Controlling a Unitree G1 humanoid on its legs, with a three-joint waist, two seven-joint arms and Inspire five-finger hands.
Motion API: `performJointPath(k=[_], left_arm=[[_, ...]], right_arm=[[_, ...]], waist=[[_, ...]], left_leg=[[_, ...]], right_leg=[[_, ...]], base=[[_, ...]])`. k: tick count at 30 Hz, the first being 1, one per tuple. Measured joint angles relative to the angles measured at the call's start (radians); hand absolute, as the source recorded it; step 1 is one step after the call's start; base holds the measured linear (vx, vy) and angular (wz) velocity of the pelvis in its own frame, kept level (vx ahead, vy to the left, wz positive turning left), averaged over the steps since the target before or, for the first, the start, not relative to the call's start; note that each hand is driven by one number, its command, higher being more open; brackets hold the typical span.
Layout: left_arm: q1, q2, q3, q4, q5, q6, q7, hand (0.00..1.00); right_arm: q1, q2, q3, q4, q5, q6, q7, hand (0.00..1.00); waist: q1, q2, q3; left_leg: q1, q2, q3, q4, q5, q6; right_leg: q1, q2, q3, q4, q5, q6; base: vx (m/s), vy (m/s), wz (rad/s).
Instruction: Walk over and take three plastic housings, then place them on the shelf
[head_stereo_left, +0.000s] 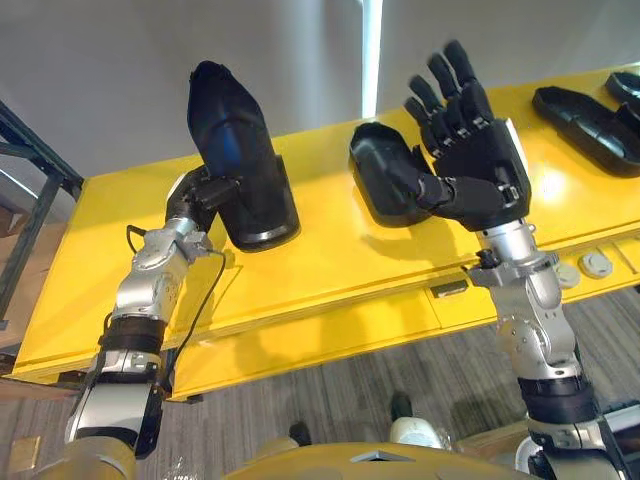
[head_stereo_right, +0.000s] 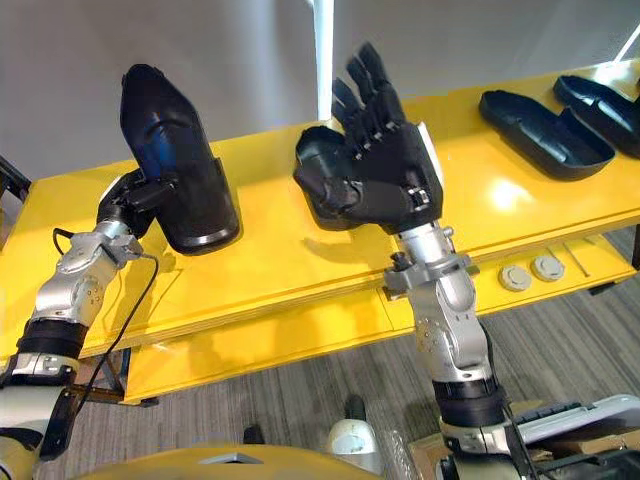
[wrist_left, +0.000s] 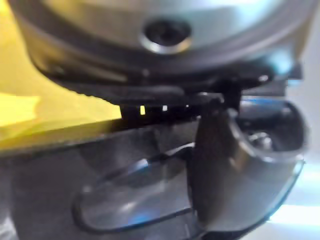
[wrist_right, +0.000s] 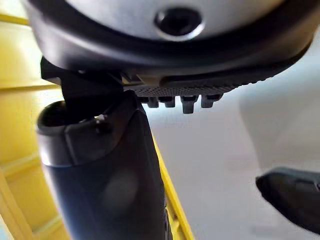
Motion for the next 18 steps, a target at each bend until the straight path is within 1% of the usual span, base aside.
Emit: performJointPath(k=[2, 4, 5, 6, 9, 12, 13, 18], left_arm=[[-0.004, -0.001, -0.012, 0.008, 0.0, 0.031, -0.01, 0.0], [-0.004, -0.001, -0.031, 0.017, 0.002, 0.064, -0.024, 0.0], [-0.004, -0.003, -0.039, 0.016, 0.001, 0.079, -0.029, 0.0], [-0.009, -0.004, -0.038, 0.006, 0.003, 0.082, -0.043, 0.0], [-0.02, -0.004, -0.042, -0.009, 0.007, 0.112, -0.044, 0.0], [-0.023, -0.004, -0.042, -0.015, 0.008, 0.122, -0.044, 0.0], [-0.023, -0.004, -0.042, -0.023, 0.009, 0.133, -0.043, 0.0], [-0.012, -0.005, -0.042, -0.056, 0.015, 0.136, -0.042, 0.0]], right_arm=[[-0.02, 0.0, 0.019, 0.0, -0.001, 0.004, 0.003, 1.0], [-0.035, 0.0, 0.03, 0.0, -0.003, 0.022, 0.001, 1.0], [-0.042, 0.0, 0.035, -0.001, -0.003, 0.023, -0.001, 1.0], [-0.042, 0.0, 0.036, -0.001, -0.003, 0.025, -0.005, 1.0], [-0.043, 0.0, 0.05, -0.001, -0.003, 0.038, -0.008, 1.0], [-0.043, 0.001, 0.065, -0.001, -0.004, 0.045, -0.01, 1.0], [-0.043, 0.001, 0.07, -0.001, -0.004, 0.048, -0.01, 1.0], [-0.043, 0.004, 0.078, -0.011, -0.003, 0.049, -0.007, 1.0]], waist=[[-0.001, 0.003, 0.009], [-0.001, 0.006, 0.016], [-0.001, 0.007, 0.028], [0.001, 0.008, 0.037], [0.002, 0.017, 0.048], [0.002, 0.022, 0.054], [0.002, 0.021, 0.055], [0.002, 0.017, 0.073]], left_leg=[[-0.006, 0.0, -0.003, 0.0, 0.002, 0.0], [-0.01, 0.0, -0.006, -0.001, 0.003, 0.001], [-0.01, 0.0, -0.008, -0.001, 0.004, 0.001], [-0.01, 0.0, -0.01, -0.002, 0.005, 0.0], [-0.007, 0.0, -0.017, -0.003, 0.006, 0.0], [-0.007, 0.0, -0.02, -0.004, 0.008, 0.001], [-0.007, 0.0, -0.022, -0.004, 0.009, 0.0], [-0.008, 0.0, -0.031, 0.0, 0.013, 0.001]], right_leg=[[-0.005, 0.0, -0.003, -0.001, 0.0, 0.0], [-0.009, 0.0, -0.005, 0.0, 0.0, 0.0], [-0.007, 0.0, -0.007, 0.0, 0.0, 0.0], [-0.007, 0.0, -0.009, 0.0, 0.0, 0.0], [0.0, -0.001, -0.015, 0.0, 0.0, 0.0], [0.002, -0.002, -0.019, 0.0, 0.0, 0.0], [0.003, -0.001, -0.02, 0.0, 0.0, 0.0], [0.01, -0.003, -0.031, -0.002, 0.0, 0.0]], base=[[-0.02, -0.003, 0.05], [0.0, -0.005, 0.05], [-0.01, -0.002, 0.05], [-0.01, -0.004, 0.08], [-0.01, -0.002, 0.04], [-0.01, -0.001, 0.01], [-0.03, -0.004, 0.03], [-0.04, -0.005, 0.05]])
